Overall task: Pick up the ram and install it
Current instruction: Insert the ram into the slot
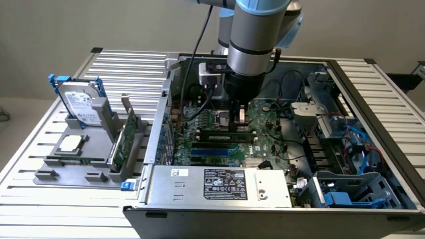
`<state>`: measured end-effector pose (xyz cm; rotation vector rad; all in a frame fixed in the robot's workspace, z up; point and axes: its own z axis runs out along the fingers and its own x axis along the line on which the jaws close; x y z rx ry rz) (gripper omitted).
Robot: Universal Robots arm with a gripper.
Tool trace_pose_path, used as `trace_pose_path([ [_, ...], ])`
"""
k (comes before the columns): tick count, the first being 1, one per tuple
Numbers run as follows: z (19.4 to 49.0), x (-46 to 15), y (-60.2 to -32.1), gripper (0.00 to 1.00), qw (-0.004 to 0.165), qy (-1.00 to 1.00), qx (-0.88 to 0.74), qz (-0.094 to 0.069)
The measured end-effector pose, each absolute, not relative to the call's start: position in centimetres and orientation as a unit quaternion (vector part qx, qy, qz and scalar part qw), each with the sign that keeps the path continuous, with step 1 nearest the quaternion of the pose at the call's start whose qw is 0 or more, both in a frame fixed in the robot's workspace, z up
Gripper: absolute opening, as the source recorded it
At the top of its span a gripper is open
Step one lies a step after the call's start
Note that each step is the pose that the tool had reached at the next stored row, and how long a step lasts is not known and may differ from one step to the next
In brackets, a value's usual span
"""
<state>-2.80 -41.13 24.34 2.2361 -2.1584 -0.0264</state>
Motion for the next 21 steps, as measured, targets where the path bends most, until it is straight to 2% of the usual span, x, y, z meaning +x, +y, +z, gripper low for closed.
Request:
trace_pose_path([
  [21,23.61,-2.62,-40.94,0.11,0.017,-0.695,0.719,-0.008],
])
